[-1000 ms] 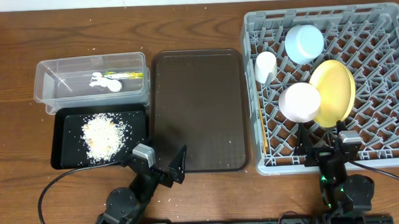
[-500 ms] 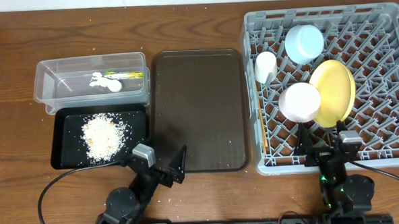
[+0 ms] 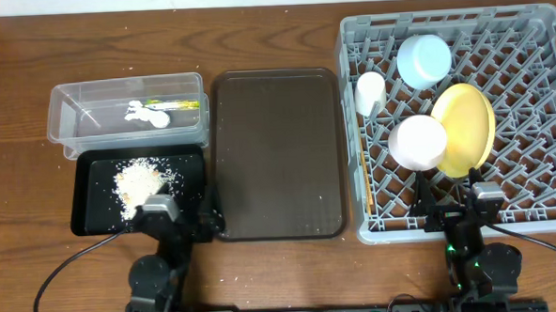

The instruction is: Sort waste into correct bins and load items into the dishwasher rack

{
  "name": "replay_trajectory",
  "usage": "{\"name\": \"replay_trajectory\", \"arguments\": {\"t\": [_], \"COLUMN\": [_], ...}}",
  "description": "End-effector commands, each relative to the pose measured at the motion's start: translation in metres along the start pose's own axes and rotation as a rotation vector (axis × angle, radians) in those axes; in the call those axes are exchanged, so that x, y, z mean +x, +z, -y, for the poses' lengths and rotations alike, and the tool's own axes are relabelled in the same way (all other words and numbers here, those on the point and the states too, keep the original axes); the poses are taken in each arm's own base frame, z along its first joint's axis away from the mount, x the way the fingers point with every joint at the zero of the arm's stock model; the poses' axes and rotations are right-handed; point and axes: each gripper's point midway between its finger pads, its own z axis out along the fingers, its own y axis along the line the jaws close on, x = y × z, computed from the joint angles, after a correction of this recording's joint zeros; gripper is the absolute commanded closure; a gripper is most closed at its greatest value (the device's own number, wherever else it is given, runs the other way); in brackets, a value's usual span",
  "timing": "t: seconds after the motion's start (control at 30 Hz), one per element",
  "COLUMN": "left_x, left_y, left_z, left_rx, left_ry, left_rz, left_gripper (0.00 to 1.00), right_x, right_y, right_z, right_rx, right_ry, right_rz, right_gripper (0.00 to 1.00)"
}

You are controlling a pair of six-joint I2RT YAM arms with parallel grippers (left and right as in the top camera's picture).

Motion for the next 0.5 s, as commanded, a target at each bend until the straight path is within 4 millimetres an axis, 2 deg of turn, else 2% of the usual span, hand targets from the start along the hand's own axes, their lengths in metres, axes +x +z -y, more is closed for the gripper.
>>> {"name": "replay_trajectory", "arguments": {"t": [0.0,0.23,0.47], "left_x": [0.008,0.002,0.002], "left_y": [0.000,-0.003,-0.003], "left_z": [-0.025,-0.044,-0.047], "left_rx": [-0.103,-0.182,-0.192], "left_ry": [0.013,0.002,0.001], "left_rz": [-0.020,0.005,0.008], "left_gripper": [0.02,0.02,0.02], "right_x": [0.001,0.001,0.001], "right_y": [0.000,0.000,0.000], "right_z": [0.003,0.003,0.003], "right_rx": [0.013,0.013,0.013], "right_ry": [-0.014,-0.014,-0.014], "right_rz": [-0.004,-0.004,-0.004], "right_gripper": [0.01,0.01,0.01]}}
